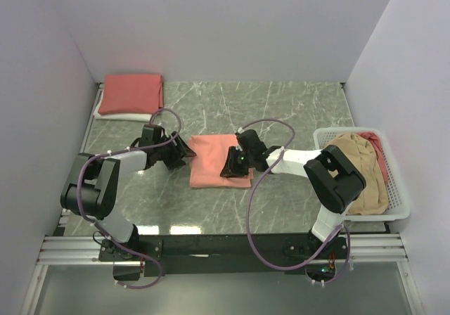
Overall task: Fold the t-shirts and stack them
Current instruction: Neatly place the folded tshirt to the corner
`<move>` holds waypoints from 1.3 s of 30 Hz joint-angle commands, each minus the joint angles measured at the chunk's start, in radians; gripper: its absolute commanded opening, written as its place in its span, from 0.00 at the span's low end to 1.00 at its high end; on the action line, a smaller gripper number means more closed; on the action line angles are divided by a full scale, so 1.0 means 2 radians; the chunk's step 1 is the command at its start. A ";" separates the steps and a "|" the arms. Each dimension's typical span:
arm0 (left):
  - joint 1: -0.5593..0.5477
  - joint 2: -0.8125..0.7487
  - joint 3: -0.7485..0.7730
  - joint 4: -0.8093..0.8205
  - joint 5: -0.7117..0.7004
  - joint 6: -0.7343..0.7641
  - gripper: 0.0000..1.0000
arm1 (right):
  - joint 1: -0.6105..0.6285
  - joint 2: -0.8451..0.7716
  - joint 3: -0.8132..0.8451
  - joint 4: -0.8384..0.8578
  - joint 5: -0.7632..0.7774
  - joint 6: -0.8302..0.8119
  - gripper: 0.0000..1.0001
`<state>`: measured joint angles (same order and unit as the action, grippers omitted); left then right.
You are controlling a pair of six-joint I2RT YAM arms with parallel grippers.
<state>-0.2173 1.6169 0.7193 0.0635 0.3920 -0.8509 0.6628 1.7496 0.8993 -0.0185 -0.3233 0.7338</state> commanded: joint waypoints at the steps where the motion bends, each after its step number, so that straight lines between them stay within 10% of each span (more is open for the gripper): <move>1: 0.000 0.016 0.009 0.004 -0.009 0.020 0.69 | 0.004 0.008 -0.019 0.001 0.029 -0.009 0.31; 21: -0.082 0.133 0.135 -0.124 -0.162 0.050 0.59 | 0.008 -0.028 0.008 -0.023 0.031 -0.029 0.33; 31: -0.093 0.151 0.256 -0.215 -0.210 0.065 0.02 | 0.007 -0.119 0.040 -0.063 0.040 -0.029 0.33; 39: -0.088 0.193 0.400 -0.316 -0.286 0.111 0.01 | -0.001 -0.216 0.024 -0.094 0.083 -0.029 0.34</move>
<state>-0.4068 1.9846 1.4067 -0.4633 -0.0723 -0.6949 0.6685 1.3911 0.9318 -0.1726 -0.2153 0.6865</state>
